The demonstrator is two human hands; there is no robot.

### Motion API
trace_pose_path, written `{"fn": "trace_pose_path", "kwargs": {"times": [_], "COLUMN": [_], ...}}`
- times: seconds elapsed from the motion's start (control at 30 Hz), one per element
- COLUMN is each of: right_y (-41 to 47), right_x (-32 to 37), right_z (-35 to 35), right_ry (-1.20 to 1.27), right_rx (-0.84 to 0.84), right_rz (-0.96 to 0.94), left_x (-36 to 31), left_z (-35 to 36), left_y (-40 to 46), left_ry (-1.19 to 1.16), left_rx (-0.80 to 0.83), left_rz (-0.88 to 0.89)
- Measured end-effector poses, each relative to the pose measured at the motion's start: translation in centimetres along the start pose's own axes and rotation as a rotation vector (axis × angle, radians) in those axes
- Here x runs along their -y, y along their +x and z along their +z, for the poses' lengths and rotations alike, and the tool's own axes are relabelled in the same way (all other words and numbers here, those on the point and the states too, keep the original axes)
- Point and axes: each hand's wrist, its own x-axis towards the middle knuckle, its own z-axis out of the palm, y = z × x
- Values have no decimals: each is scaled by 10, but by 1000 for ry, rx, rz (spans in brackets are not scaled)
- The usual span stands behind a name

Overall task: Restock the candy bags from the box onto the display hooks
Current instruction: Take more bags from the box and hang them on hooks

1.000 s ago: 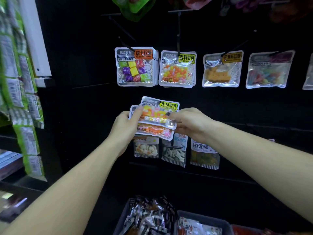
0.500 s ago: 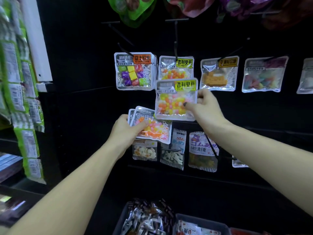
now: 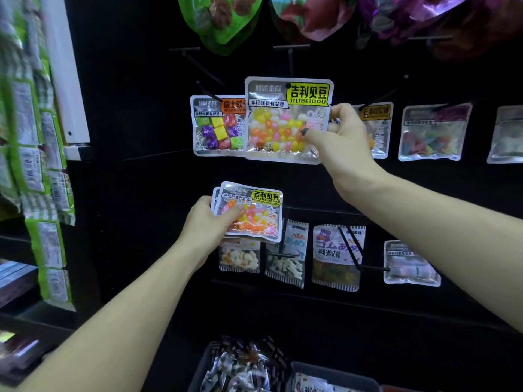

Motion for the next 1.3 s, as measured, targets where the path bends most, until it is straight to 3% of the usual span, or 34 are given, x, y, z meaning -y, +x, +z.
{"fn": "trace_pose_path", "kwargs": {"times": [0.33, 0.87, 1.03, 1.3], "right_y": [11, 84, 103, 58], "right_x": [-9, -60, -77, -91], "right_z": [8, 16, 16, 11], "right_ry": [11, -164, -103, -194], "right_rx": [-71, -87, -93, -90], "right_rz": [63, 308, 411, 502], "left_x": [-5, -1, 0, 0], "left_z": [1, 3, 1, 1], "left_y": [-5, -4, -4, -2], "left_ry": [22, -16, -10, 14], "left_rx": [-6, -19, -13, -28], "left_rz": [18, 34, 41, 43]}}
